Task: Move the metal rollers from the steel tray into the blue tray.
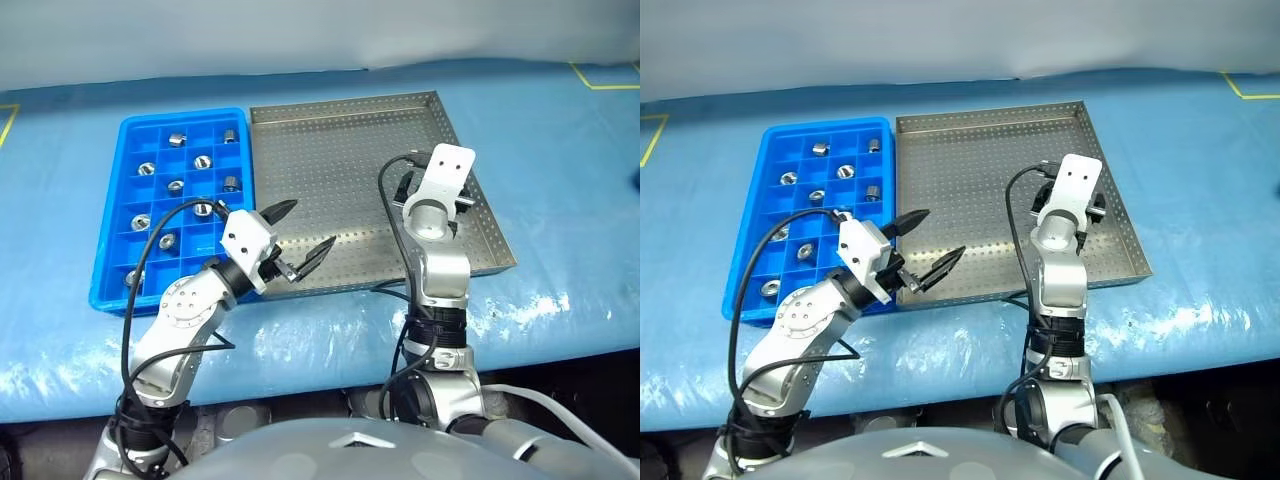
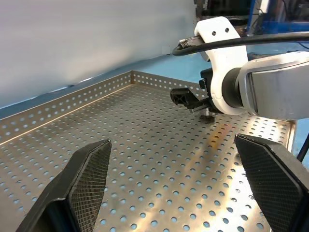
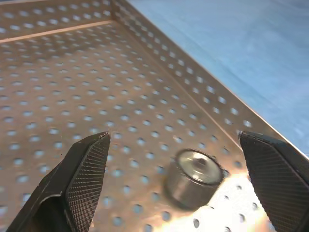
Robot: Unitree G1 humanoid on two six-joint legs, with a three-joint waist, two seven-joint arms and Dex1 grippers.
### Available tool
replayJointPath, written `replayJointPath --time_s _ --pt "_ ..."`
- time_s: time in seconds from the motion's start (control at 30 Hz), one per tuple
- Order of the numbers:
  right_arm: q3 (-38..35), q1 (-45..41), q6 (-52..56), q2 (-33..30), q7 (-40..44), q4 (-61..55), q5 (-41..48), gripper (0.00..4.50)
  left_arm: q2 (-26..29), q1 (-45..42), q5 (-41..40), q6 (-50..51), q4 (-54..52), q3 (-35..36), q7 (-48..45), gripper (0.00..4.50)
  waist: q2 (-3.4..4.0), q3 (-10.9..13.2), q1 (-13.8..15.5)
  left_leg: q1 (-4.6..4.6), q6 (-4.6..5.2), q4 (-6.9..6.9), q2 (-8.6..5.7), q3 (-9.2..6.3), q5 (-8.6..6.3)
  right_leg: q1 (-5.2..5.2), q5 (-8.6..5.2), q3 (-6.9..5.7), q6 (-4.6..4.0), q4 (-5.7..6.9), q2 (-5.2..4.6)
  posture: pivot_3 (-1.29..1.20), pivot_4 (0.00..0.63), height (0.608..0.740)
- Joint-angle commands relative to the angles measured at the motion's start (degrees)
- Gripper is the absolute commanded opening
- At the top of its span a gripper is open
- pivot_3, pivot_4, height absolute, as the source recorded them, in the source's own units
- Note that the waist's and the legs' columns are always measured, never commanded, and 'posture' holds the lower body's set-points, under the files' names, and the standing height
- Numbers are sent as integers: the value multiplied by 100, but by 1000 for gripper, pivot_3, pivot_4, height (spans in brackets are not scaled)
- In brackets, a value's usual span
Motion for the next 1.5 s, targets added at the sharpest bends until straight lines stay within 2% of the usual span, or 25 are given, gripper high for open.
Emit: replayJointPath --time_s 0.03,0.2,0.57,0.8,1.07,1.17,1.5 --pt "-284 -39 -20 224 -306 -147 75 4492 -7 -62 -83 -161 -61 -33 -103 4500 0 0 -47 0 0 0 0 0 0 0 0 1 0 0 0 -169 150 740" --pt "-517 -65 -280 359 -427 -67 395 4492 -20 -18 -86 -180 -67 -37 -108 4500 1 0 -143 0 2 -1 0 0 -1 0 0 2 0 0 1 -160 150 740" --pt "-228 -345 -188 460 -642 265 616 4492 -75 168 -66 -168 -114 -81 -26 4500 1 1 -165 1 3 0 0 0 -1 1 0 2 1 1 1 -133 150 740" --pt "-335 -696 -512 465 -1064 813 783 4492 -73 242 -56 -211 -95 -64 -6 4500 1 0 -141 2 3 0 0 0 -2 1 0 3 1 1 2 -125 150 740" --pt "-359 -1001 -847 257 -1145 1619 975 4492 -87 326 -41 -358 17 -73 -24 4500 2 0 -119 2 4 -1 0 0 -2 1 0 3 1 0 2 -116 150 740" --pt "-346 -1037 -924 197 -1140 1749 1036 3856 -103 354 -41 -399 42 -77 -9 4500 2 1 -104 1 4 -1 0 0 -2 1 0 3 1 0 1 -112 150 740" --pt "-151 -961 -950 133 -1070 1811 974 553 -136 402 -1 -458 88 -70 20 4500 3 1 -62 1 4 -1 0 0 -2 1 0 3 1 0 2 -102 150 740"
